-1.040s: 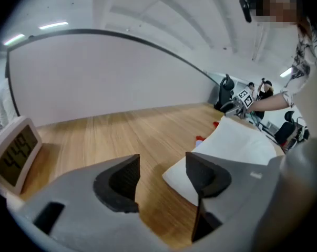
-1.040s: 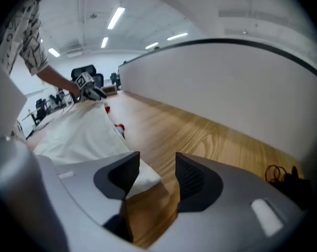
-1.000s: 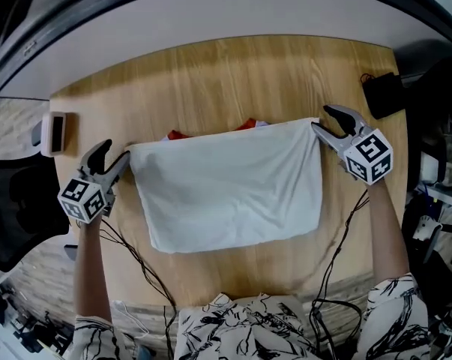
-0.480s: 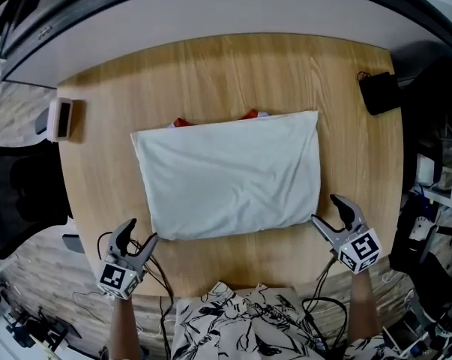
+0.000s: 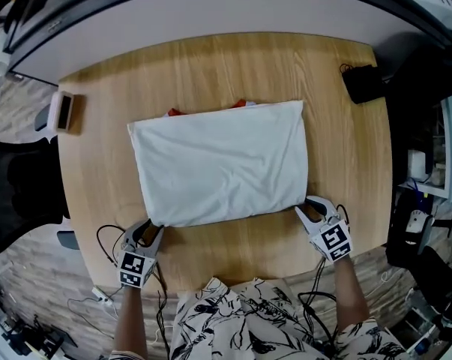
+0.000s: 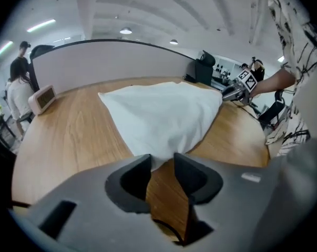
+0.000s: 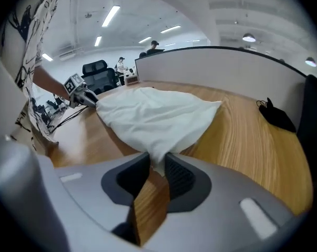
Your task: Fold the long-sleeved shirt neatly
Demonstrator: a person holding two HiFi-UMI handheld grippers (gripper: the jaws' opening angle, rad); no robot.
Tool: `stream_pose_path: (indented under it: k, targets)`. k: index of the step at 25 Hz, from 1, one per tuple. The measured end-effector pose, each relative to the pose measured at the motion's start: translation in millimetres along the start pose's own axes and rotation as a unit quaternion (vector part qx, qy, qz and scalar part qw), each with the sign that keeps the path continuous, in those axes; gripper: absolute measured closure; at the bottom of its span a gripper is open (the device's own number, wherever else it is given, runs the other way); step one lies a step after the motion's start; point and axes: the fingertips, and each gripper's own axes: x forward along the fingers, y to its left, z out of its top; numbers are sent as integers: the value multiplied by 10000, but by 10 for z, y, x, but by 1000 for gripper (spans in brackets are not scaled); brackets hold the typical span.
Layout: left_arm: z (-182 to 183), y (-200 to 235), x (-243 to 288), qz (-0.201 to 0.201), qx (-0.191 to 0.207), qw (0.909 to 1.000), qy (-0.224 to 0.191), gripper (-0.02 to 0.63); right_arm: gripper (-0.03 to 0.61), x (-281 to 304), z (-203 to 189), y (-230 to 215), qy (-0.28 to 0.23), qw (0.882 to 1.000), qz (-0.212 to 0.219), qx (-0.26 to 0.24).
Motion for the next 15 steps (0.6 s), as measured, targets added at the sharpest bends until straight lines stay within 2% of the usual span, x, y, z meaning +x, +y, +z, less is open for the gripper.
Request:
stream_pose_path:
  k: [3,8,11,13,14,15]
  targets:
    - [-3,1,9,208,94,9997,30,574,537,-43,-43,-47,-62,9999,-81,-8]
    - [2,116,-39,307,-211,9993,-66,584,545,-94,-227,-150,183,9994,-268,132]
    - [-29,168,-46,418,-190,9989,8,584,543,-72,-274,-163,214,9990,-334,187]
    - [-32,144,-37,367,-89,9993,13,577,535,-42,-273,-123,228,9992,-278,187]
    - [-32,115,-43,280,-80,9996,-15,548,507,-42,-266,-92,247,9993,-196,191]
    - [-21,84,-72,185,-105,9997,-81,448,427,-63,-248,-59,246,9995,-103,197]
